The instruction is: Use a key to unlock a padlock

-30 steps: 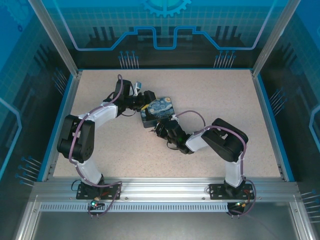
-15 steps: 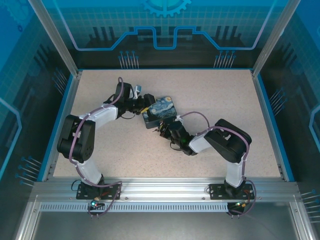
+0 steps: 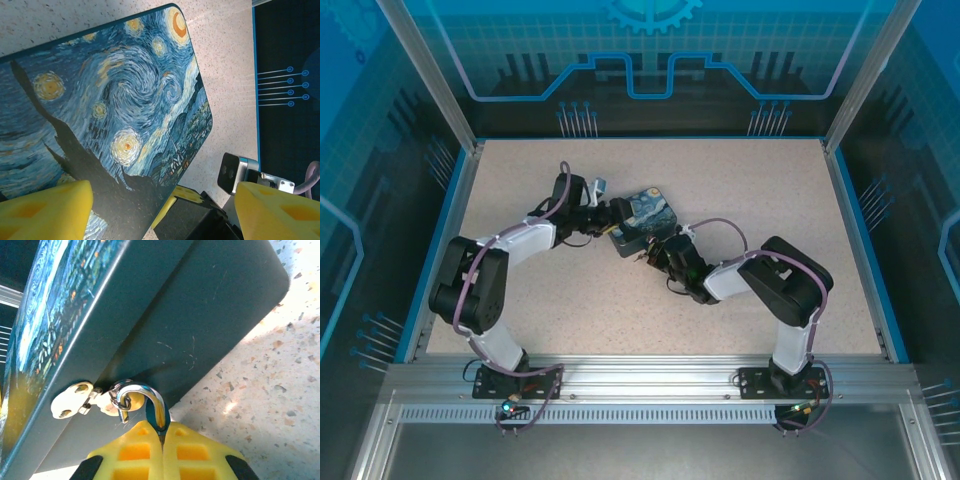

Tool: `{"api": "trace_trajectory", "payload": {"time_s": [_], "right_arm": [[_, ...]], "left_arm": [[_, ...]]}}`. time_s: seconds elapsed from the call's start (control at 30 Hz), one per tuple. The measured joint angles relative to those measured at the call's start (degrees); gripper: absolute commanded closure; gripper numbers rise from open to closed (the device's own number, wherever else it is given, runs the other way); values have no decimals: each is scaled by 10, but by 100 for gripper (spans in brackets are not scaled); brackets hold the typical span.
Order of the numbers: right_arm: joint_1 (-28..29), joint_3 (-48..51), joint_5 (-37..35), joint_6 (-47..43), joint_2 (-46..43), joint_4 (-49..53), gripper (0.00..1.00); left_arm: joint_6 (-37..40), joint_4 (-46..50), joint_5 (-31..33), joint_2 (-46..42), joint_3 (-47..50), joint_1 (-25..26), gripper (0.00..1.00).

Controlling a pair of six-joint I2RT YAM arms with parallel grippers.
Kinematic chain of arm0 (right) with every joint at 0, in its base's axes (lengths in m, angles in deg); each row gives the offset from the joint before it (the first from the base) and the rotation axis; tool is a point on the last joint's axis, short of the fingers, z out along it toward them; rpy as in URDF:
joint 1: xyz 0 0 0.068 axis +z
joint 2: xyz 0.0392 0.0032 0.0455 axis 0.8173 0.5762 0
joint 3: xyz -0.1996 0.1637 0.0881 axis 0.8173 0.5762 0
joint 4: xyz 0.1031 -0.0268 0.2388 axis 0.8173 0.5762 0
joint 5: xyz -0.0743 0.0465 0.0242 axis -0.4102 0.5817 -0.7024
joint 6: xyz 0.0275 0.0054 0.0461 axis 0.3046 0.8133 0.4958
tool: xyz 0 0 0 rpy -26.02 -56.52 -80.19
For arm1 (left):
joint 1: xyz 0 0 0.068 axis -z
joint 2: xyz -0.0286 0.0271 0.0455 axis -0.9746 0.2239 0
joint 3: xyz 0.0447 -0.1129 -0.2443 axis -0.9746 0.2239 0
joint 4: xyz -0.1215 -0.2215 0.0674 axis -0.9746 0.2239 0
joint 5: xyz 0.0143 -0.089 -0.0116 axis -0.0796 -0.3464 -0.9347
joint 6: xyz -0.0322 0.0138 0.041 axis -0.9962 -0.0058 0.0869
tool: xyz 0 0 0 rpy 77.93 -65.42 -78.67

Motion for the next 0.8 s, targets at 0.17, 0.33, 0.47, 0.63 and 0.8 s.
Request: {"api": "trace_trajectory", "payload": {"time_s": [0.17, 0.33, 0.47, 0.63, 0.8], "right_arm": [[1, -4, 2, 5, 0, 18, 98], [2, -4, 2, 9, 0, 19, 98], [3, -4, 2, 9, 0, 19, 98], [3, -4, 2, 9, 0, 21, 98], [2, -4, 2, 9, -1, 21, 98]], "left_arm": [[0, 13, 0, -11, 2, 0, 24], [0, 20, 0, -24, -4, 13, 23], [0, 22, 0, -21, -28, 34, 23], [1, 18, 0, 12, -64, 60, 23], [0, 20, 0, 50, -66, 67, 23]]}}
